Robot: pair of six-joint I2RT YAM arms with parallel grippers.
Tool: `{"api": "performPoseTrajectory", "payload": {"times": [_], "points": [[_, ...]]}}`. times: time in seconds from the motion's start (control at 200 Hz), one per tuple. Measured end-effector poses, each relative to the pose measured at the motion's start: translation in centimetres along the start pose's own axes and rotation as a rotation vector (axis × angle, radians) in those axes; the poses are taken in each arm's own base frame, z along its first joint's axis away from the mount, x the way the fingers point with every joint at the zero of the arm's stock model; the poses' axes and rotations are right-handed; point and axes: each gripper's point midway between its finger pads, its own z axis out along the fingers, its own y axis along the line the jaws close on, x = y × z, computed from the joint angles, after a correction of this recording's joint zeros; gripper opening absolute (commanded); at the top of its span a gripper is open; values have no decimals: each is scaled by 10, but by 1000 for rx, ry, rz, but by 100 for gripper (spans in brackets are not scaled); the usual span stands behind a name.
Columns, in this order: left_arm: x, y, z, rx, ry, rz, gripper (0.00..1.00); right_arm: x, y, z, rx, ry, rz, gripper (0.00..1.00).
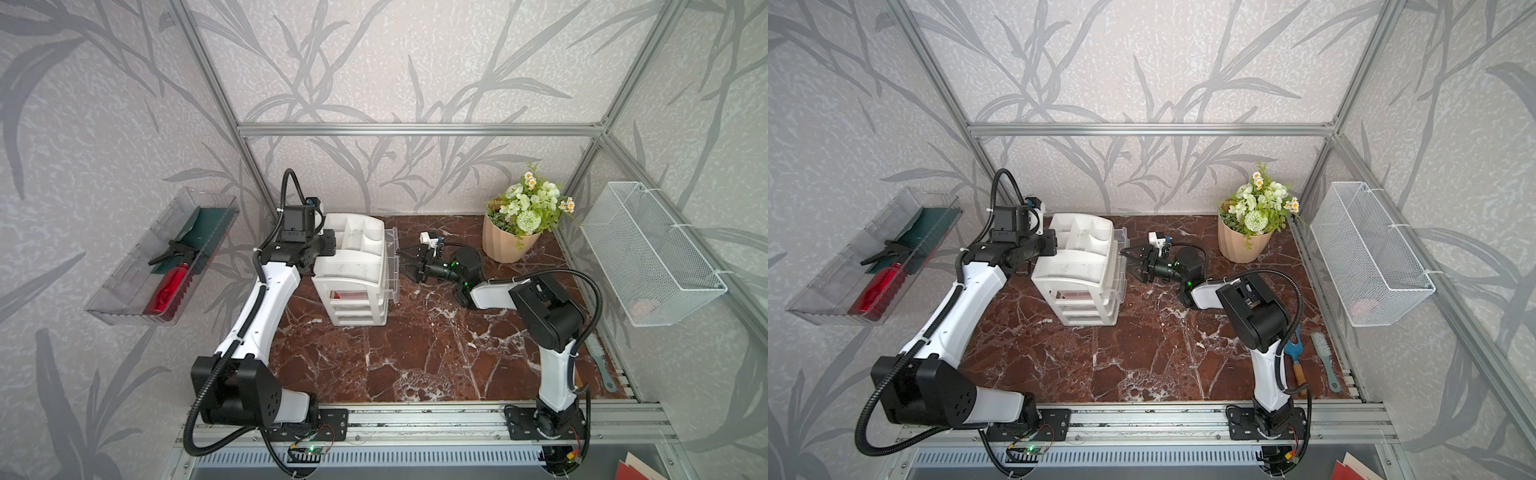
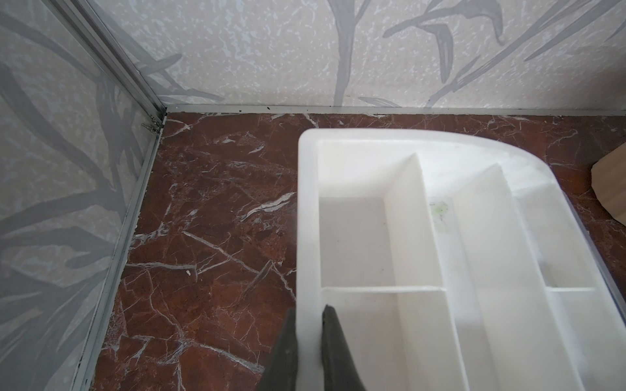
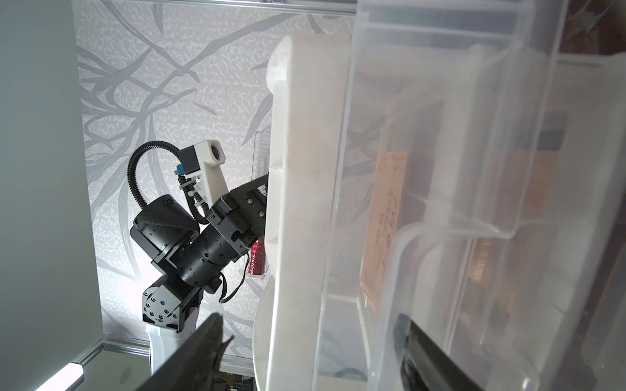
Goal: Take the postcards out of the drawer
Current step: Open the drawer in the storage box.
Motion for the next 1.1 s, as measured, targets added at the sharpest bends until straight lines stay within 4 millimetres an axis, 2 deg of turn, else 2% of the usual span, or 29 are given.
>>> {"api": "performPoseTrajectory", "payload": {"times": [1.1], "points": [[-1,-3,2,8,3,2,0,-21,11,-53,11,-64,-19,78]]}}
